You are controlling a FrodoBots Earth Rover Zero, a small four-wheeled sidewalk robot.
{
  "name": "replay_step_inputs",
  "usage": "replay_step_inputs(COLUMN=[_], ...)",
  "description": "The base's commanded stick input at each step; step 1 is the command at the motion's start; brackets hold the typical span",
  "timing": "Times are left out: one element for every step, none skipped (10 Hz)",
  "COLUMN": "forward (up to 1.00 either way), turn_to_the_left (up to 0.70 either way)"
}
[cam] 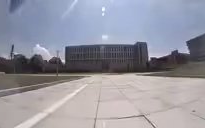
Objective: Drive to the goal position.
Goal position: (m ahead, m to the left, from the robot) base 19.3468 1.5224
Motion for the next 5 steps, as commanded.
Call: replay_step_inputs(forward=[0.5,0.5,0.5,0.5,0.5], turn_to_the_left=[0.01,0.01,0.01,0.01,0.01])
